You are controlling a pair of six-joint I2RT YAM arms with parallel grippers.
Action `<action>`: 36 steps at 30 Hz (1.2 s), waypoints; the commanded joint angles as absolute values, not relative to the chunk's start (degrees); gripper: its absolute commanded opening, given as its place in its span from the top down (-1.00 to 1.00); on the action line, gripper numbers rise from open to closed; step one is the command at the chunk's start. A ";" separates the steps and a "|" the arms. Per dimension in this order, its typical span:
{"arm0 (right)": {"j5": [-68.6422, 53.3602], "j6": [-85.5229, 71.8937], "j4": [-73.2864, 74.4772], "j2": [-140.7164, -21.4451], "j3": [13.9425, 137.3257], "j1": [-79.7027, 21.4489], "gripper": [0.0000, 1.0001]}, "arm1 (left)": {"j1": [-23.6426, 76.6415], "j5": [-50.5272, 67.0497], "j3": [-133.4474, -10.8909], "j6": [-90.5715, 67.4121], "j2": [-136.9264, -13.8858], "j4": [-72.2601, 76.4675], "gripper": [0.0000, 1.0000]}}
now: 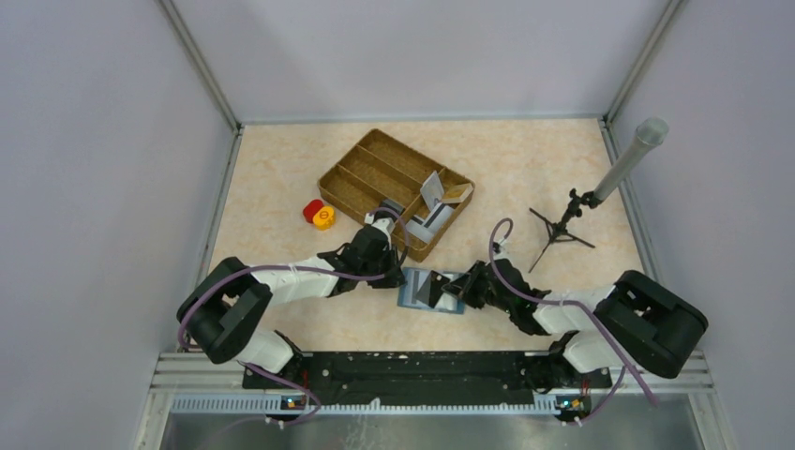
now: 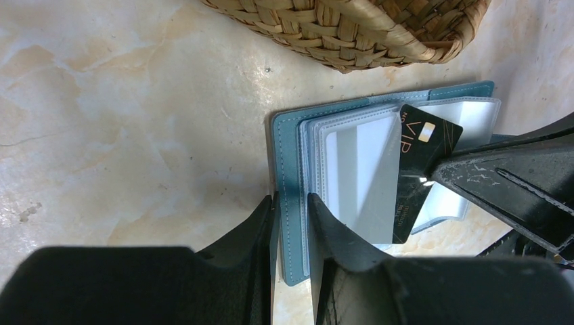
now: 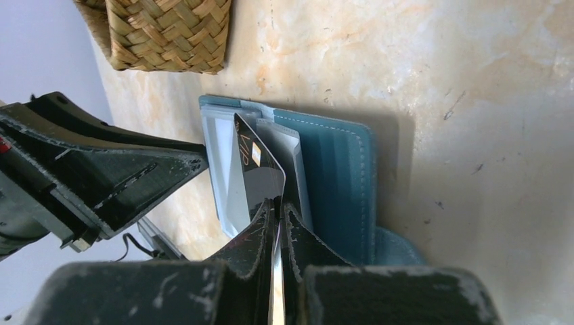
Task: Put the credit cards into the card holder
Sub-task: Insert the credit card into the card holder.
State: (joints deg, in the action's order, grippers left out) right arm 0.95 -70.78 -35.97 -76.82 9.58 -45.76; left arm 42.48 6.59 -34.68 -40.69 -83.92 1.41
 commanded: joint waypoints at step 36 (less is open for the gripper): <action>-7.86 -55.58 -6.83 -73.69 23.42 -36.57 1.00 | 43.07 7.89 -34.30 -40.55 -82.49 3.05 0.49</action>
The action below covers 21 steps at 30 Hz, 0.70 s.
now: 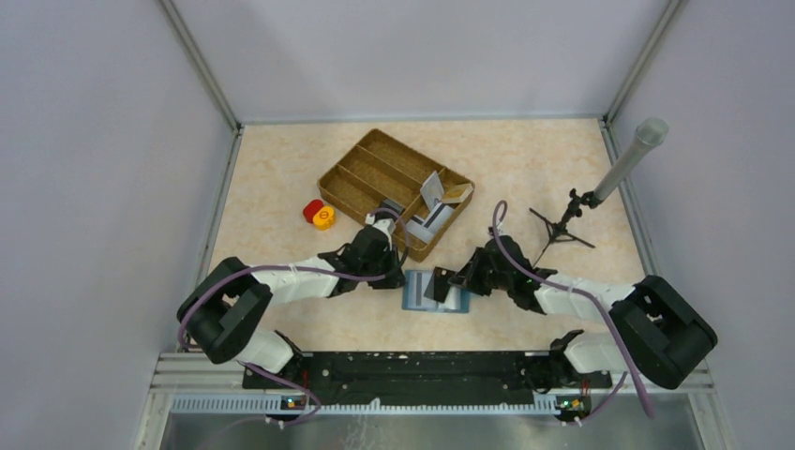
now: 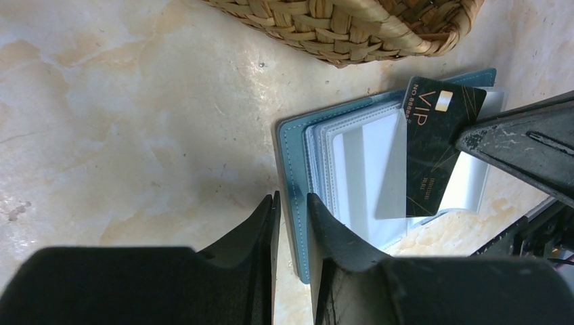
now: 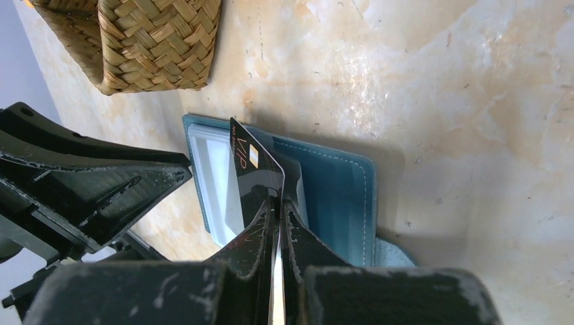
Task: Put the credit cards into the card holder
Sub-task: Insert the credit card into the card holder.
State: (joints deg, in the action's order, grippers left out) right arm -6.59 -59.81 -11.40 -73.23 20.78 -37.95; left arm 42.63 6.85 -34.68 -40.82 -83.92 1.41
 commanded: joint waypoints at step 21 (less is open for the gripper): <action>-17.29 -47.42 -0.73 -81.02 28.93 -35.24 1.00 | 43.74 9.46 -35.06 -39.28 -82.64 3.60 0.50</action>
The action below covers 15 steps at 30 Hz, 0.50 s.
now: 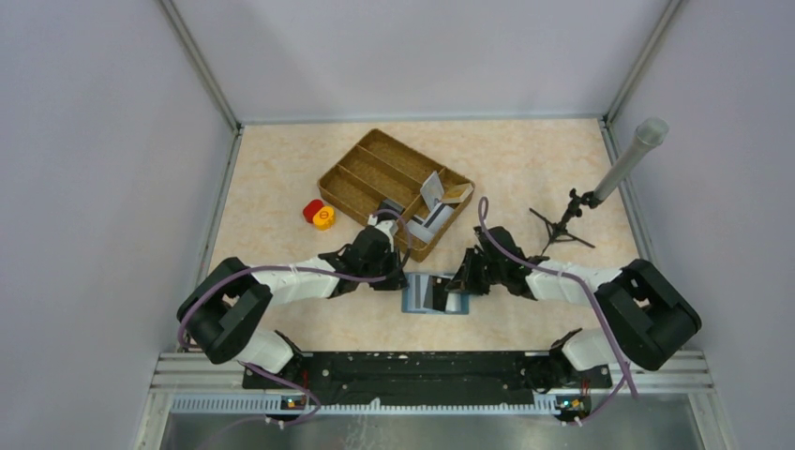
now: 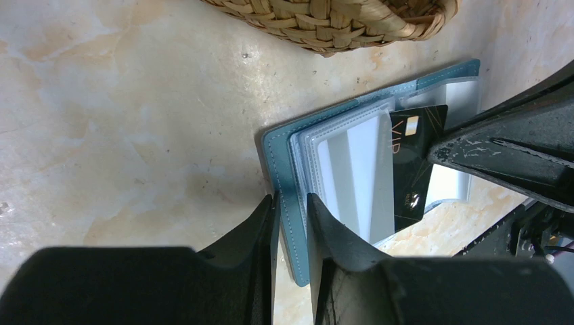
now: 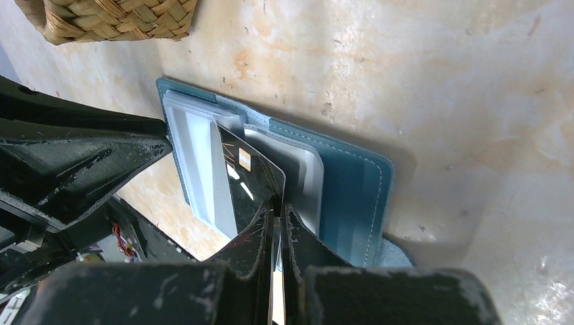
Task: Put the credit cards into the card holder
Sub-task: Insert the credit card into the card holder.
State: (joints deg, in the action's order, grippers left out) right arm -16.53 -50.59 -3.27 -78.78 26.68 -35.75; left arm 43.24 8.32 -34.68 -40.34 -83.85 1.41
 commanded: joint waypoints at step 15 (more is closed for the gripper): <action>-21.00 -51.09 -10.98 -86.35 30.69 -38.57 1.00 | 44.44 12.54 -32.02 -43.01 -83.93 9.23 0.56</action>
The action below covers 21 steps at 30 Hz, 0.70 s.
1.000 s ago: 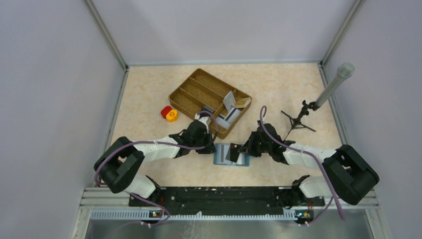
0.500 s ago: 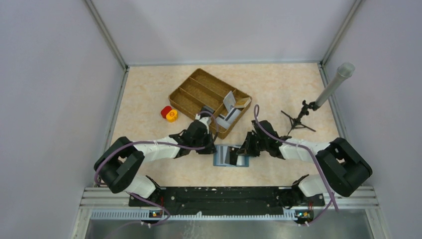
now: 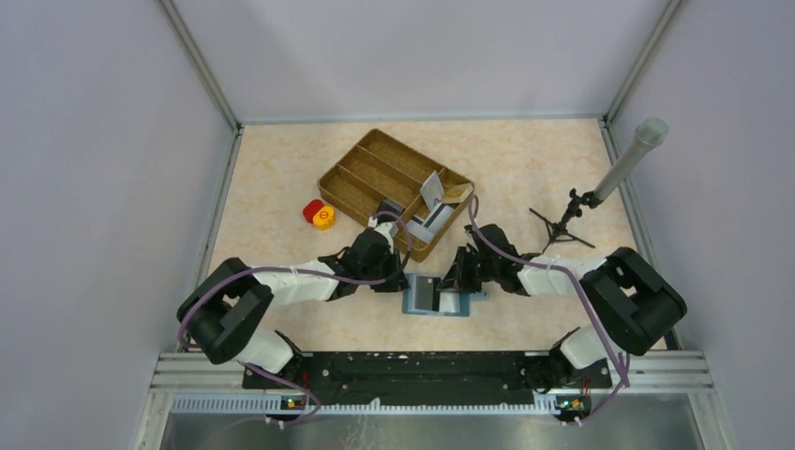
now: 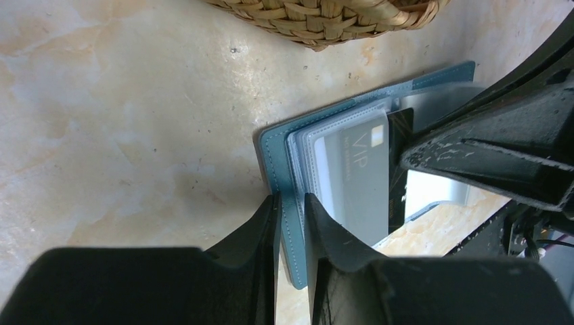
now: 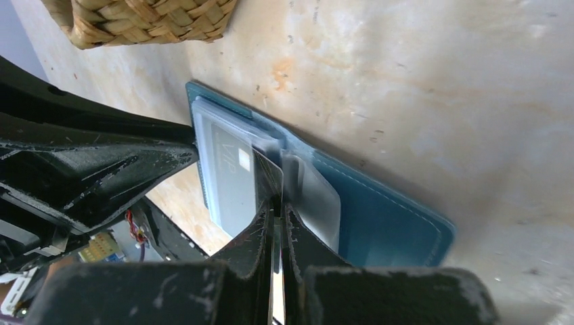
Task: Put the credit cards into the card holder
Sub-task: Insert the credit card into the card holder.
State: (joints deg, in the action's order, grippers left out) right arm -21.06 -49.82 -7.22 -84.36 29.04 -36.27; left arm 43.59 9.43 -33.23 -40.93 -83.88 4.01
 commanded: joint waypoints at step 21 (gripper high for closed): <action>-8.41 -47.30 7.46 -73.24 33.71 -42.28 0.08 | 44.78 10.32 -30.66 -45.96 -76.84 6.59 0.30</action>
State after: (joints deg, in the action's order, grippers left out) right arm -12.16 -48.16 1.85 -75.09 32.71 -41.23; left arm 44.53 9.69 -30.50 -44.95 -78.72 6.90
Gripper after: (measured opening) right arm 0.455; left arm 0.342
